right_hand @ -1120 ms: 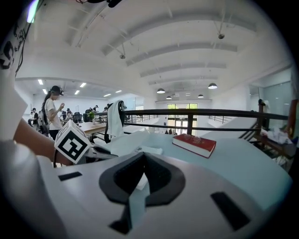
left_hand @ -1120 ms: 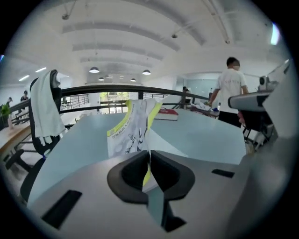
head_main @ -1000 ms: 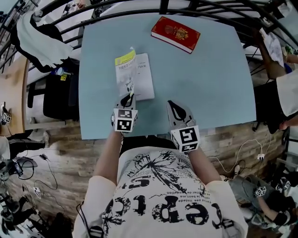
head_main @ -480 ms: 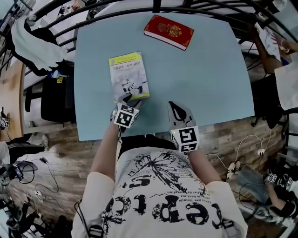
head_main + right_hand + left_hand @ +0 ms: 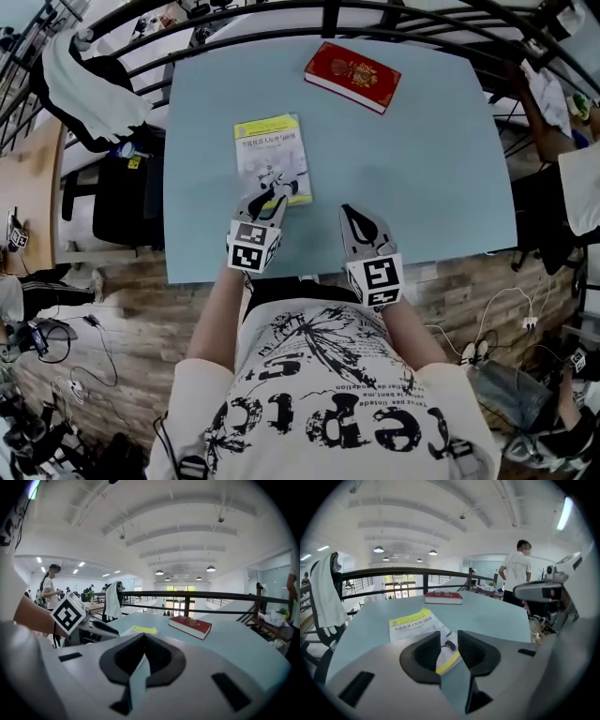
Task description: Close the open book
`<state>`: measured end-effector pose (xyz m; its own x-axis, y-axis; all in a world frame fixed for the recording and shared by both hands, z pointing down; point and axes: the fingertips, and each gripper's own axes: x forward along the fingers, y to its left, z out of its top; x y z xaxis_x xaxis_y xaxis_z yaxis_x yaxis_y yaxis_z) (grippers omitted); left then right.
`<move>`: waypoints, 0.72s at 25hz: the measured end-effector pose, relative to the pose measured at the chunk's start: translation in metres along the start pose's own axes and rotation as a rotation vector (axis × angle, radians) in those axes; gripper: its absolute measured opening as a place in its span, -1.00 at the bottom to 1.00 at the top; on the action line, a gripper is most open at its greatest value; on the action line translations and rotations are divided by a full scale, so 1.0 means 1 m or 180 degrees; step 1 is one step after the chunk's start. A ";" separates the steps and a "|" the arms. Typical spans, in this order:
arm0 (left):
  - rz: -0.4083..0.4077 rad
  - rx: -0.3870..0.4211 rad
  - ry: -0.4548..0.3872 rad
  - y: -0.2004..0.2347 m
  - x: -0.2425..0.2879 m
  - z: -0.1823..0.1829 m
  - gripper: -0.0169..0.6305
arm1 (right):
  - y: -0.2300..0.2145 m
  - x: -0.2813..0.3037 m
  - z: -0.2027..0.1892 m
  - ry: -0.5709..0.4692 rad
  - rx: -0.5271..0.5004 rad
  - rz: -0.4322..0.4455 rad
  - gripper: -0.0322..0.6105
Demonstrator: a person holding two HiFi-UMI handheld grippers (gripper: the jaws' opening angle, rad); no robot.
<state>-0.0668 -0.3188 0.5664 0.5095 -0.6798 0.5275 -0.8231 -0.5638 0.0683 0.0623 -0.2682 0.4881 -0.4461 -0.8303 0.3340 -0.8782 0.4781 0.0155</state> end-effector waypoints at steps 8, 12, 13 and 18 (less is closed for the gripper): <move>0.0363 -0.0163 -0.0851 0.024 -0.070 0.076 -0.85 | 0.013 0.006 0.051 -0.0367 -0.0154 0.0176 -0.86; 0.0616 -0.0138 -0.1283 0.040 -0.113 0.108 -0.88 | 0.017 0.006 0.078 -0.0608 -0.0301 0.0142 -0.87; 0.0653 -0.0110 -0.1348 0.043 -0.122 0.114 -0.88 | 0.019 0.007 0.084 -0.0667 -0.0332 0.0141 -0.87; 0.0718 -0.0033 -0.1540 0.049 -0.159 0.130 -0.88 | 0.028 0.012 0.107 -0.0826 -0.0371 0.0221 -0.87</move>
<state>-0.1553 -0.2988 0.3755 0.3752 -0.9235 0.0794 -0.9267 -0.3758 0.0079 0.0137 -0.2956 0.3915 -0.5469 -0.8327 0.0860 -0.8249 0.5536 0.1142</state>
